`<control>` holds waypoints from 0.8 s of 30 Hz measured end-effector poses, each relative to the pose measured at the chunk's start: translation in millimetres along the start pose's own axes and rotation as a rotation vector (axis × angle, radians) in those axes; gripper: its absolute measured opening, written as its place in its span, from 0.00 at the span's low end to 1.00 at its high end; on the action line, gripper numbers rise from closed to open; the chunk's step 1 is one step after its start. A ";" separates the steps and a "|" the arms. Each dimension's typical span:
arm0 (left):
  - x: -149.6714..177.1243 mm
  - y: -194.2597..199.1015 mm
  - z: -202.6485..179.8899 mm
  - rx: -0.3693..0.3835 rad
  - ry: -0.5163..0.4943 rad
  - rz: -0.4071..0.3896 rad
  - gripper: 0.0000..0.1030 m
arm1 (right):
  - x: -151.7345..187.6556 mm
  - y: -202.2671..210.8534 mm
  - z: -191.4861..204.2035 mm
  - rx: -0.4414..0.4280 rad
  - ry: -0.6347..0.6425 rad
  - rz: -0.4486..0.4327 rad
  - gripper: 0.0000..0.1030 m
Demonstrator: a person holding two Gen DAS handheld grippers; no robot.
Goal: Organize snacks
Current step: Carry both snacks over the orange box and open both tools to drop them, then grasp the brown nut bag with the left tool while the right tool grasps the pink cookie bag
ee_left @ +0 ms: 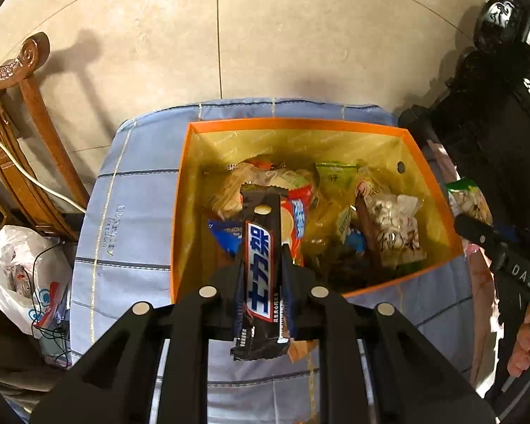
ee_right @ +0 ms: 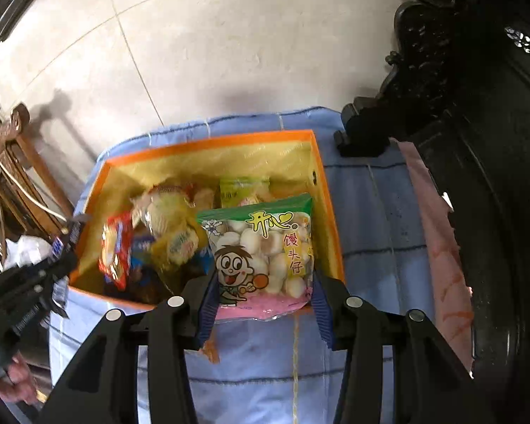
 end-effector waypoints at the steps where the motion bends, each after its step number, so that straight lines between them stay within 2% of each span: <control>1: -1.3 -1.7 -0.5 0.002 0.003 0.004 0.17 | 1.1 2.0 1.1 0.005 0.000 -0.002 0.45; 6: 0.6 -17.5 -5.4 -0.009 -0.006 0.009 0.17 | -3.0 2.7 6.2 -0.029 -0.027 0.006 0.45; 9: -2.7 -18.4 -7.4 -0.014 -0.017 0.008 0.17 | -3.1 1.4 9.0 -0.008 -0.010 0.004 0.45; 12: -4.3 -18.1 -10.5 0.029 -0.017 0.010 0.17 | -2.4 2.8 10.0 0.001 -0.005 0.002 0.45; 17: -7.8 -16.3 -16.1 0.017 -0.042 0.003 0.17 | -7.1 2.4 9.8 0.009 -0.003 -0.001 0.46; 18: -9.5 -16.4 -15.9 0.009 -0.043 -0.001 0.20 | -8.7 2.2 9.6 0.012 -0.007 -0.004 0.46; 19: -11.7 -14.9 -16.0 -0.018 -0.052 -0.020 0.44 | -10.5 2.5 8.9 0.013 -0.018 -0.015 0.48; 20: -14.5 -13.3 -16.3 -0.080 -0.074 -0.040 0.75 | -13.2 3.6 7.5 0.015 -0.030 -0.041 0.70; 21: -15.8 -13.2 -16.8 -0.114 -0.092 -0.049 0.91 | -14.8 4.4 6.8 0.020 -0.027 -0.055 0.88; 22: -17.0 -15.0 -17.7 -0.128 -0.116 -0.059 0.96 | -15.4 5.6 5.4 0.032 -0.025 -0.063 0.97; 24: -17.5 -18.4 -17.8 -0.085 -0.114 -0.056 0.96 | -15.5 5.9 4.0 0.043 -0.015 -0.057 0.96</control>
Point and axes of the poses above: each gripper's, at about its wrist camera, not at the fingertips, and y roughly against the way its jaws point, z to its left, x to its underside, the point moved 4 cm from there along -y, roughly the way its jaws point, and after that the axes turned 12 degrees about x, right-handed, at the moved point
